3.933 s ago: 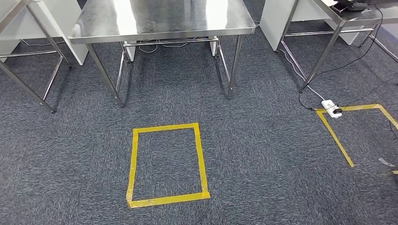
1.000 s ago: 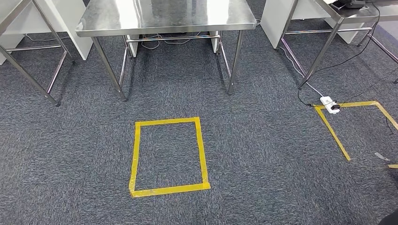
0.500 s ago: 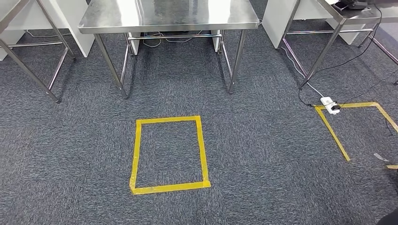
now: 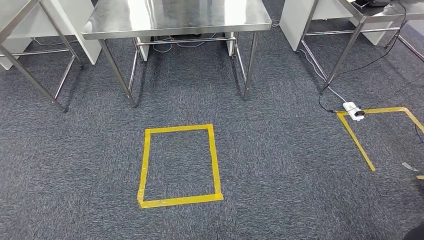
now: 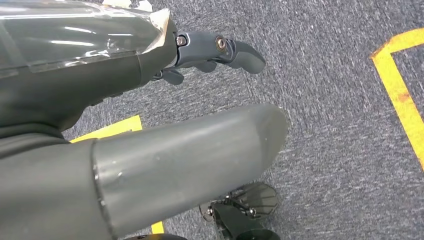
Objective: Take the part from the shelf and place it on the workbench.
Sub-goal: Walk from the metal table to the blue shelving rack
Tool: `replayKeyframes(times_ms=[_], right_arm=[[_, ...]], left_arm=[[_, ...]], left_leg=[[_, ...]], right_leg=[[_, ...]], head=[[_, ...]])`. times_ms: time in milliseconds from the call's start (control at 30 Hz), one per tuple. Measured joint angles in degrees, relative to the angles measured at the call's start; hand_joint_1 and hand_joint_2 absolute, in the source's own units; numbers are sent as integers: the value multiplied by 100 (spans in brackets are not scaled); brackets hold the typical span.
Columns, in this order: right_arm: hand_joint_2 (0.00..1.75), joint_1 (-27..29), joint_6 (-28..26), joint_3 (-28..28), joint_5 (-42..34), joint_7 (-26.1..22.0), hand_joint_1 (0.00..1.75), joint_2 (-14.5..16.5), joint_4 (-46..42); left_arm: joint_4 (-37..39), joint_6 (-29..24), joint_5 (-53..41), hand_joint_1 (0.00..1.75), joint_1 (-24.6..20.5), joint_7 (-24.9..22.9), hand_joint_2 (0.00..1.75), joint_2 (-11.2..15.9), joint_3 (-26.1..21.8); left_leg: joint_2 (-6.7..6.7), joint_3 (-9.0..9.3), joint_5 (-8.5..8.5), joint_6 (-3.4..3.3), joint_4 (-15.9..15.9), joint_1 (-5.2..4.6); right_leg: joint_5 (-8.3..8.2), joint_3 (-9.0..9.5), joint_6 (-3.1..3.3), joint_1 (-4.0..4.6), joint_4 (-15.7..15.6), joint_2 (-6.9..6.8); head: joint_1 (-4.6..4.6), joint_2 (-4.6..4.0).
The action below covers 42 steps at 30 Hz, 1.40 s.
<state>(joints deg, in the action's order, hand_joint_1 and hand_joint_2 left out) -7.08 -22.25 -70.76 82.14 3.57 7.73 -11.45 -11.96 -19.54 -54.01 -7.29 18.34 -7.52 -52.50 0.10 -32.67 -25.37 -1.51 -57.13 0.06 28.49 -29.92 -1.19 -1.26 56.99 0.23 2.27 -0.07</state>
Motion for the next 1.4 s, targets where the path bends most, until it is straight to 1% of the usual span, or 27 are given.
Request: replayKeyframes(times_ms=[67,100,133,167,200,267,300,367,433,500,533,567,600,667,700,733,833,900,933,1000,1033,1067,1100,1167,1233,1300,1400], right_arm=[[175,-1,0,3,-1,-4,0,3,0],[175,-3,0,7,-2,-7,0,5,0],[175,-5,0,12,-2,-10,0,5,0],[175,-2,0,18,-2,-12,0,4,0],[175,0,0,26,-2,-14,0,4,0],[175,1,0,36,-2,-21,0,15,0],[175,-3,0,38,-2,-28,0,25,0],[175,-9,0,39,-2,-39,0,30,-1],[175,-9,2,40,-2,-42,0,21,-1],[175,-1,5,40,-2,-42,0,12,0],[175,7,7,40,-2,-42,0,7,0],[175,15,9,40,-2,-42,0,2,0],[175,19,13,40,-2,-42,0,-5,0],[175,15,22,40,-2,-44,0,-19,0],[175,12,28,40,-2,-45,0,-22,0],[175,11,36,40,-2,-46,0,-22,0],[175,14,54,40,-2,-46,0,-23,0],[175,13,67,42,-2,-48,0,-25,0],[175,12,80,42,-1,-50,0,-26,0],[175,14,105,42,1,-58,0,-27,0],[175,17,116,42,2,-62,0,-26,0],[175,19,120,42,3,-66,0,-25,0],[175,20,125,43,7,-73,0,-24,0],[175,15,147,49,15,-90,0,-20,0],[175,11,174,61,25,-105,0,-14,0],[175,11,188,69,32,-109,0,-12,0],[175,10,203,75,34,-110,0,-9,0]], left_arm=[[0,0,0,0,1,2,0,3,-1],[0,0,0,0,1,4,0,6,-1],[0,0,0,0,1,5,0,9,-1],[0,0,0,0,7,7,0,10,-1],[0,0,1,0,13,9,0,11,-1],[-1,1,2,0,24,16,0,25,0],[-2,2,3,0,25,19,0,32,-1],[-2,2,6,0,27,23,0,32,-1],[-2,3,8,0,23,25,0,25,-2],[-2,4,8,0,28,26,0,20,-2],[-1,4,8,0,35,25,0,16,-2],[-1,4,8,0,39,25,0,10,-2],[0,4,8,0,42,25,0,4,-2],[0,4,8,0,41,25,0,-6,-2],[0,4,8,0,39,25,0,-8,-2],[0,3,9,0,38,26,0,-8,-2],[0,4,8,0,38,30,0,-5,-2],[0,4,7,0,39,32,0,-2,-2],[0,4,7,0,38,32,0,-1,-2],[1,5,7,0,41,32,0,-1,-2],[1,6,7,0,44,32,0,-2,-2],[1,7,7,0,48,32,0,-2,-2],[1,7,7,0,49,33,0,-2,-2],[0,7,7,0,45,34,0,6,-2],[0,6,7,0,28,37,0,19,-2],[0,5,7,0,21,39,0,24,-1],[0,3,7,0,26,39,0,21,-2]], left_leg=[[-1,-15,-12,17,-19,21],[-2,-54,-91,38,-108,35],[-3,-114,-207,60,-251,47],[-4,-318,-449,88,-722,56],[-4,-330,-498,73,-831,55],[16,-182,-393,-30,-622,1],[26,58,-181,-104,-134,-27],[44,143,-93,-171,89,-17],[50,168,-22,-213,187,15],[47,148,-8,-226,193,10],[45,145,-7,-223,190,8],[40,144,-7,-218,184,10],[31,143,-10,-207,170,15],[10,128,-41,-155,101,21],[0,113,-67,-115,53,13],[-8,96,-86,-76,17,1],[-23,60,-100,7,-26,8],[-25,-36,-266,65,-242,43],[-24,-154,-442,95,-514,56],[-23,-502,-837,135,-1285,64],[-23,-642,-940,141,-1585,66],[-23,-696,-934,134,-1702,67],[-22,-631,-815,115,-1581,66],[19,-241,-431,38,-822,52],[85,66,-224,-32,-195,11],[89,103,-212,-67,-66,-31],[35,130,-121,-155,48,-19]], right_leg=[[-19,18,33,-27,-9,-2],[-36,24,65,-37,-13,-5],[-52,26,96,-42,-15,-8],[-68,7,124,-27,-14,-14],[-80,-7,148,2,-13,-17],[-97,-37,139,62,-19,-32],[-105,-33,112,87,-32,-38],[-42,-97,70,109,63,-43],[226,-357,85,108,588,-32],[536,-729,82,79,1372,-26],[598,-835,51,62,1605,-26],[571,-839,0,44,1632,-27],[453,-724,-66,23,1411,-27],[140,-310,-172,-21,592,-25],[33,-152,-170,-25,258,-20],[-18,-60,-138,-20,71,-14],[-48,-42,2,-7,27,-12],[-80,-46,74,-33,19,-17],[-91,-54,99,-42,15,-20],[-101,-79,128,-26,17,-30],[-103,-89,133,-17,18,-35],[-105,-93,137,-8,18,-40],[-105,-90,137,-2,19,-45],[-105,-71,135,10,18,-53],[-103,-73,122,45,22,-71],[-109,-86,88,65,14,-106],[-36,-147,22,75,116,-123]], head=[[3,0],[-3,0],[-13,0],[-27,0],[-44,0],[-56,0],[-58,0],[-54,0],[-34,0],[-17,0],[-15,0],[-15,0],[-13,0],[-9,0],[-7,0],[-7,0],[-18,0],[-33,0],[-44,0],[-70,0],[-72,0],[-74,0],[-76,0],[-79,0],[-80,0],[-81,0],[-75,0]])
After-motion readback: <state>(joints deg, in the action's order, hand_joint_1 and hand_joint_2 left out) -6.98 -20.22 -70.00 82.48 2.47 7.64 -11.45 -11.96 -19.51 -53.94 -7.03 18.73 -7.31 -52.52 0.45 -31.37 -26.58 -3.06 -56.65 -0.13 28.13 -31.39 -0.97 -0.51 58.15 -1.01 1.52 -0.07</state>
